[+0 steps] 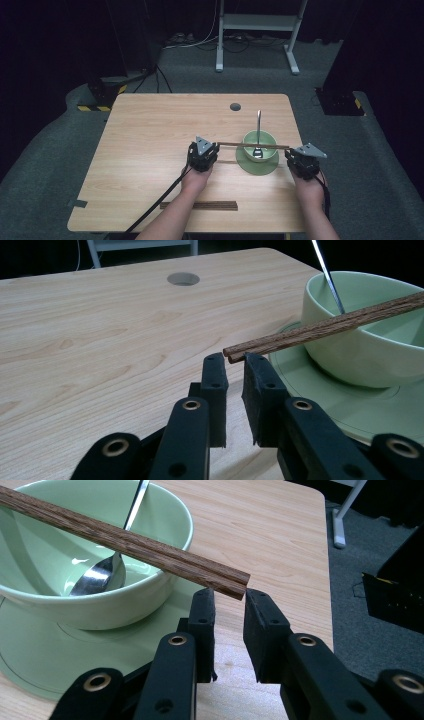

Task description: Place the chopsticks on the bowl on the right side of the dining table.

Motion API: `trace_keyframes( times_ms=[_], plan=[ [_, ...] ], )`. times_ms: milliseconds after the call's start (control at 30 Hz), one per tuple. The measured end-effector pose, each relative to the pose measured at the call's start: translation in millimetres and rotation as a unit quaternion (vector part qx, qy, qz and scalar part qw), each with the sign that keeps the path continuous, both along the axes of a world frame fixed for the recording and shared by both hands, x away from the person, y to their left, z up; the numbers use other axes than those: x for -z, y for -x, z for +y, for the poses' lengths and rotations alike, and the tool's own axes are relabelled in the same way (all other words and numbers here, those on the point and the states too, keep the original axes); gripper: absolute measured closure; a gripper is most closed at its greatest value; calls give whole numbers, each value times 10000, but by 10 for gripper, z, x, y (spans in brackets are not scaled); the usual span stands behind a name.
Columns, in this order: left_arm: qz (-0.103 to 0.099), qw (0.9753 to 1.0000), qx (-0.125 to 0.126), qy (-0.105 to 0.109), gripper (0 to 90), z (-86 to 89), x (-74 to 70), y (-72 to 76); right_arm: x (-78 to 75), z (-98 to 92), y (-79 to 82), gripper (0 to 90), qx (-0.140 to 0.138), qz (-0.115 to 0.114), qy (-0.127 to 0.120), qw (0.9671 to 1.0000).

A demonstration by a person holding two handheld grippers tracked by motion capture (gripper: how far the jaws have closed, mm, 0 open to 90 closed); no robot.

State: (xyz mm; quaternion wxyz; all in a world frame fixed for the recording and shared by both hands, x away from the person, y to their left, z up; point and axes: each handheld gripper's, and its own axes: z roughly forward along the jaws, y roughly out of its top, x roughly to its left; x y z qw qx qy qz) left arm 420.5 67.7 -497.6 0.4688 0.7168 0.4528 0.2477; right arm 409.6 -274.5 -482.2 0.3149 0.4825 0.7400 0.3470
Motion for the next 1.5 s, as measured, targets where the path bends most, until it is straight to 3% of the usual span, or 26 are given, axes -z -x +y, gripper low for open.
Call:
trace_keyframes(
  times_ms=[967,1200,1500],
  plan=[
    [-15,10000,22,-58,800,-3,10,5,3,13,-15,718,-2,-8,7,10000],
    [-46,9999,105,-98,702,5,20,36,19,8,20,656,8,-2,-36,10000],
    [37,9997,210,123,493,152,-20,68,28,80,160,494,-14,-51,-67,10000]
  ],
)
